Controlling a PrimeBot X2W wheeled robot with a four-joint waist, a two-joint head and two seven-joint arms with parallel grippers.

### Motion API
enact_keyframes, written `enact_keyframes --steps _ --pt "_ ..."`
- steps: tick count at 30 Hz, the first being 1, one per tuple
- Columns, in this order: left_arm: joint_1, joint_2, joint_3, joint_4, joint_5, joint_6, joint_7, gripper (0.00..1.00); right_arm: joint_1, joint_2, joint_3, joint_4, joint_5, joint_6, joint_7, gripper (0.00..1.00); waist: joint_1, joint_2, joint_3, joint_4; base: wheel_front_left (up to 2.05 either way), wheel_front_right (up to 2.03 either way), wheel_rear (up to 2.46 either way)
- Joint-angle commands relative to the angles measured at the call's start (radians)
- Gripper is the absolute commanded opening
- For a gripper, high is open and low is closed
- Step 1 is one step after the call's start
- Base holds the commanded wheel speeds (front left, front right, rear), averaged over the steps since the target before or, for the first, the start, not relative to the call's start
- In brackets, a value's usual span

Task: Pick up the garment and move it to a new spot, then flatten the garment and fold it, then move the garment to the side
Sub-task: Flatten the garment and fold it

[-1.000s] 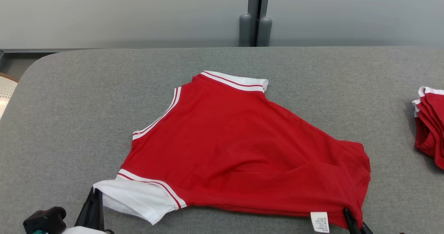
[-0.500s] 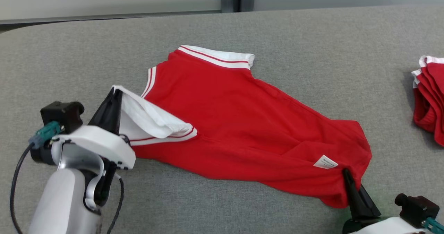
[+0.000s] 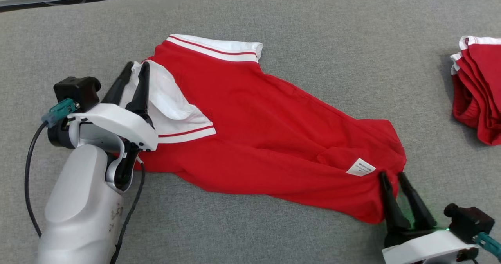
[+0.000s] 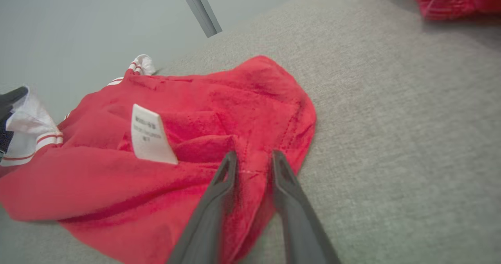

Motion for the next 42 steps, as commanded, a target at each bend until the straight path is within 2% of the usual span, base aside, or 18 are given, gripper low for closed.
enact_keyframes --steps 1,3,7,12,19,24,28,37,42 --pt "-0.006 0.018 0.002 0.014 0.007 -0.003 -0.04 1.0 0.009 -0.007 -0.022 -0.012 -0.024 0.0 -0.009 1.0 0.0 0.0 -0.006 -0.002 0.0 0.0 0.0" --pt "0.017 0.026 0.003 0.035 0.024 0.002 -0.118 1.0 0.031 -0.012 -0.057 -0.039 -0.079 0.0 -0.013 1.0 0.0 0.0 -0.02 0.0 0.0 0.0 0.0" --pt "0.069 0.041 0.024 0.02 0.06 0.047 -0.199 1.0 0.077 0.005 -0.153 -0.155 -0.196 0.0 -0.013 1.0 0.0 0.0 -0.049 0.009 0.0 0.0 0.0" --pt "0.203 0.04 0.069 -0.138 0.112 0.107 -0.215 1.0 0.131 0.026 -0.21 -0.263 -0.312 0.0 -0.013 1.0 0.0 0.0 -0.102 0.025 0.0 0.0 0.0" --pt "0.456 0.026 0.104 -0.345 0.186 0.155 -0.215 1.0 0.218 0.056 -0.219 -0.303 -0.368 0.0 -0.005 1.0 0.0 0.0 -0.19 0.036 0.0 0.0 0.0" --pt "0.572 0.014 0.109 -0.4 0.194 0.165 -0.215 1.0 0.273 0.074 -0.22 -0.318 -0.375 0.0 0.006 1.0 0.0 0.0 -0.228 0.035 0.0 0.0 0.0" --pt "0.604 0.013 0.103 -0.41 0.189 0.164 -0.21 1.0 0.284 0.08 -0.22 -0.323 -0.37 0.0 0.016 1.0 0.0 0.0 -0.238 0.038 0.0 0.0 0.0" --pt "0.573 0.02 0.09 -0.383 0.163 0.146 -0.175 1.0 0.273 0.078 -0.216 -0.334 -0.356 0.0 0.031 1.0 0.0 0.0 -0.23 0.041 0.0 0.0 0.0" --pt "0.521 0.018 0.077 -0.318 0.132 0.122 -0.109 1.0 0.271 0.085 -0.202 -0.31 -0.345 0.0 0.042 1.0 0.0 0.0 -0.201 0.04 0.0 0.0 0.0"
